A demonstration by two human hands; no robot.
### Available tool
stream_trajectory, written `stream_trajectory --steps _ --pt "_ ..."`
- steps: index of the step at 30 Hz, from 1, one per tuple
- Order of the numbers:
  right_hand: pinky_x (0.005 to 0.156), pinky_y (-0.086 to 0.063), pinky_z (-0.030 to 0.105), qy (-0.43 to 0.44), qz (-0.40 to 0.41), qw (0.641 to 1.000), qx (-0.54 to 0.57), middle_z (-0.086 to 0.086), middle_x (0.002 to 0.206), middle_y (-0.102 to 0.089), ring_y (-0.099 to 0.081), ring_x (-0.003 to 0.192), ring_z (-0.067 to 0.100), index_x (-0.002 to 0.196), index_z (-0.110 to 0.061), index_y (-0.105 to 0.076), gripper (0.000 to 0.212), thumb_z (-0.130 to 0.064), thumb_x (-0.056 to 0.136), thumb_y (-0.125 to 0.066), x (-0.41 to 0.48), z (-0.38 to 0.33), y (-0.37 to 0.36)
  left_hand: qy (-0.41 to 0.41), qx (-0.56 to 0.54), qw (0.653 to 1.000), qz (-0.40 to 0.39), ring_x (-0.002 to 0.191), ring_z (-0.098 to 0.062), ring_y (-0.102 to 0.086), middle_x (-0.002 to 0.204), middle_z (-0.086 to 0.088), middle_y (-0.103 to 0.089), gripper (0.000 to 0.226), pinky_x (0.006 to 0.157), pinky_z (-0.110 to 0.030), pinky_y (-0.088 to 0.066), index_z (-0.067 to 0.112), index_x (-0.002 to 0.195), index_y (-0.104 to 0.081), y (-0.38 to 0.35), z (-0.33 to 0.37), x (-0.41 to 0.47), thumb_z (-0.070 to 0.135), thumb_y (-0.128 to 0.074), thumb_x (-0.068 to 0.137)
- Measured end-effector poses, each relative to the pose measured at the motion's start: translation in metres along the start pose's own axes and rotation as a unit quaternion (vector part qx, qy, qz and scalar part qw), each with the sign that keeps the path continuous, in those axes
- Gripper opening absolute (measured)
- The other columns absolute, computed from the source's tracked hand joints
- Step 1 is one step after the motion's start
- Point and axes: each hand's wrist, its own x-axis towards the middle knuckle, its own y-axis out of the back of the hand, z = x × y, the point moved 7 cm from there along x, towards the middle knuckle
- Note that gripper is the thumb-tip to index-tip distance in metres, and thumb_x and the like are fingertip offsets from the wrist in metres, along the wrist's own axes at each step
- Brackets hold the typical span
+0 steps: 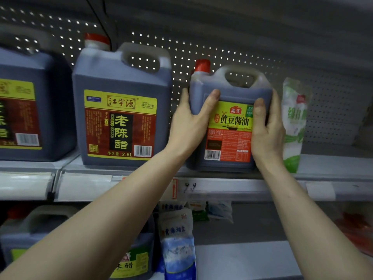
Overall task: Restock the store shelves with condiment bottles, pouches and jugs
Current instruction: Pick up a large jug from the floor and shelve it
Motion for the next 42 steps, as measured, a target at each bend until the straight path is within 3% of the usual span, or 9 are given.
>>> stream_trajectory --steps 3,8,12,19,23,26,32,37,42 --pt "0.109 -0.044 0.044 -0.035 -0.034 0.999 -0.012 0.000 0.148 -0.053 -0.053 0.133 0.020 0.154 -0.026 -0.033 0.088 -0.080 0.085 -0.035 0.000 0.006 -0.008 0.008 -0.012 1.000 0.007 0.097 -0.008 -0.070 0.107 0.006 -0.073 0.071 0.090 -0.041 -0.057 0.025 0.127 -0.057 0.000 -0.003 0.000 0.073 -0.059 0.075" --pt "0.093 -0.054 0.031 -0.017 -0.006 0.999 0.042 -0.013 0.122 -0.066 -0.063 0.107 -0.001 0.142 -0.030 -0.049 0.066 -0.071 0.090 -0.048 0.001 0.003 -0.007 0.009 -0.018 1.000 0.022 0.103 -0.010 -0.069 0.112 0.006 -0.072 0.071 0.094 -0.043 -0.055 0.027 0.127 -0.058 0.002 -0.009 0.003 0.074 -0.060 0.075" --pt "0.100 -0.052 0.036 -0.005 0.019 0.998 0.053 -0.010 0.131 -0.063 -0.060 0.117 0.004 0.145 -0.024 -0.047 0.063 -0.061 0.095 -0.051 0.002 0.004 -0.011 -0.002 -0.003 1.000 0.020 0.108 -0.009 -0.066 0.119 0.007 -0.069 0.078 0.096 -0.042 -0.053 0.027 0.135 -0.052 0.001 -0.006 0.006 0.076 -0.059 0.074" --pt "0.090 -0.033 -0.003 0.018 0.008 1.000 0.007 -0.019 0.137 -0.047 -0.044 0.116 -0.010 0.155 -0.010 -0.027 0.071 -0.053 0.100 -0.040 -0.009 0.009 -0.019 -0.011 0.003 1.000 0.010 0.107 0.004 -0.063 0.121 0.014 -0.066 0.074 0.092 -0.020 -0.052 0.026 0.140 -0.044 0.000 -0.012 0.000 0.063 -0.066 0.080" --pt "0.116 -0.028 0.023 0.013 -0.034 0.995 -0.088 0.012 0.159 -0.034 -0.036 0.144 0.021 0.158 -0.002 -0.017 0.069 -0.043 0.105 -0.038 -0.021 0.000 -0.020 -0.026 0.014 0.999 -0.011 0.118 -0.005 -0.060 0.131 0.005 -0.063 0.066 0.101 -0.035 -0.050 0.020 0.144 -0.039 0.001 -0.006 -0.007 0.042 -0.069 0.089" --pt "0.122 -0.008 0.022 0.057 -0.072 0.979 -0.184 0.018 0.166 -0.012 -0.013 0.154 0.027 0.161 -0.010 -0.009 0.072 -0.037 0.103 -0.041 -0.047 -0.015 -0.011 -0.117 0.177 0.977 -0.035 0.151 -0.022 -0.020 0.163 -0.013 -0.020 0.082 0.124 -0.038 -0.019 0.009 0.157 -0.013 0.002 0.009 -0.027 0.020 -0.065 0.095" --pt "0.121 -0.026 0.046 0.141 -0.160 0.928 -0.304 0.012 0.169 -0.007 -0.017 0.153 0.034 0.158 -0.029 -0.024 0.095 -0.003 0.084 -0.077 -0.065 -0.032 0.000 -0.316 0.484 0.805 -0.134 0.148 -0.047 0.008 0.163 -0.016 0.000 0.064 0.121 -0.054 -0.006 0.000 0.154 -0.022 -0.016 0.021 -0.069 0.005 -0.038 0.093" --pt "0.118 -0.028 0.044 0.134 -0.172 0.920 -0.326 0.014 0.168 -0.010 -0.027 0.150 0.037 0.157 -0.029 -0.027 0.103 -0.001 0.076 -0.084 -0.063 -0.034 0.001 -0.283 0.524 0.787 -0.161 0.144 -0.041 0.028 0.155 -0.004 0.029 0.066 0.120 -0.047 0.011 0.009 0.157 -0.005 -0.018 0.018 -0.064 0.015 -0.017 0.093" --pt "0.118 -0.028 0.043 0.131 -0.168 0.923 -0.319 0.013 0.168 -0.010 -0.027 0.149 0.037 0.158 -0.029 -0.028 0.102 -0.003 0.077 -0.084 -0.060 -0.037 -0.003 -0.271 0.496 0.809 -0.164 0.147 -0.042 0.022 0.161 -0.009 0.017 0.068 0.122 -0.049 0.005 0.012 0.157 -0.013 -0.014 0.022 -0.061 0.016 -0.011 0.089"
